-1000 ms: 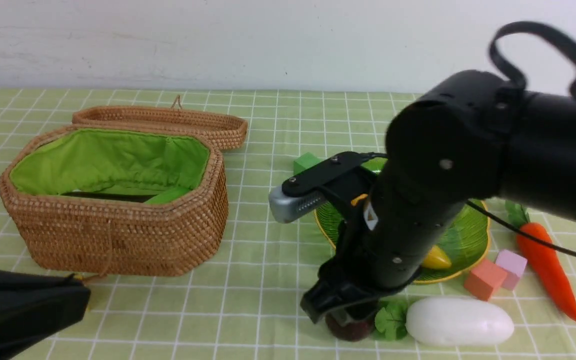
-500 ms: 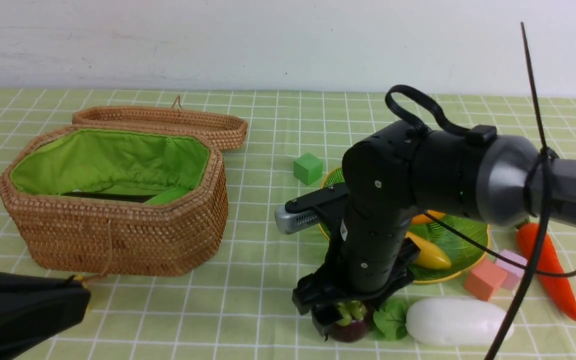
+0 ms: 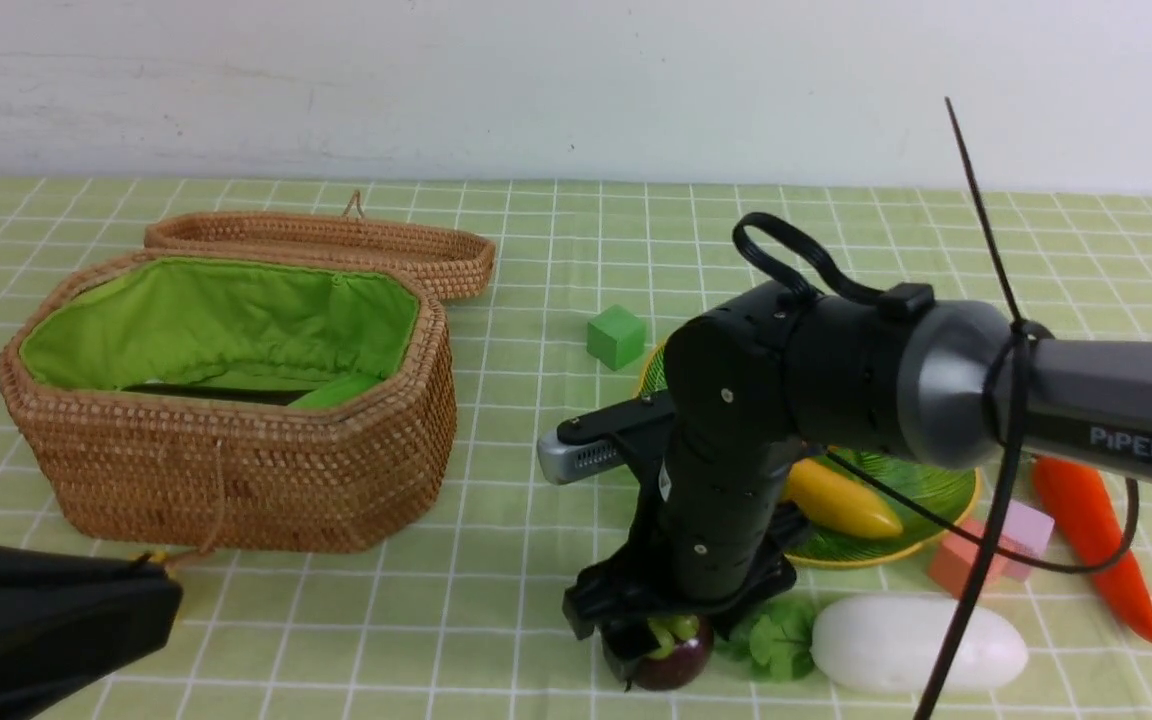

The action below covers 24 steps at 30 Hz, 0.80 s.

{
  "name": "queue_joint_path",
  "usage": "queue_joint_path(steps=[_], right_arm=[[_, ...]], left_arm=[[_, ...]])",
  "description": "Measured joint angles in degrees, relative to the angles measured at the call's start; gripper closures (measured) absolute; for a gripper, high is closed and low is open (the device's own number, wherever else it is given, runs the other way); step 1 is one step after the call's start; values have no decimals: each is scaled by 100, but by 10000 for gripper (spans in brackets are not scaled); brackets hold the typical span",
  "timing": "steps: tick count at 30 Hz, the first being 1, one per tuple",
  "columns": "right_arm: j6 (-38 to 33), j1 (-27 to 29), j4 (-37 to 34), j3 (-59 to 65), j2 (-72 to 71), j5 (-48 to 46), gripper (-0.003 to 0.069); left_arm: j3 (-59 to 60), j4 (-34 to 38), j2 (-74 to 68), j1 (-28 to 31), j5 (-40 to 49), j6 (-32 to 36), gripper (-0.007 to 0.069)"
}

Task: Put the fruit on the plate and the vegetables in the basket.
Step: Use the right arm to grab a mangosteen and put it into the right plate

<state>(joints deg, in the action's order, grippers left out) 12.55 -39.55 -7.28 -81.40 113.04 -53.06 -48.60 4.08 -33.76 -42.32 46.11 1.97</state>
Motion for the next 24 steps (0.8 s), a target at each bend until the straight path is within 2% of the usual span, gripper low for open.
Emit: queue_joint_path(steps=[24], right_arm=[[0,2,-107,-56,295,428,72]], left_arm=[[0,82,0,0,244,0,638]])
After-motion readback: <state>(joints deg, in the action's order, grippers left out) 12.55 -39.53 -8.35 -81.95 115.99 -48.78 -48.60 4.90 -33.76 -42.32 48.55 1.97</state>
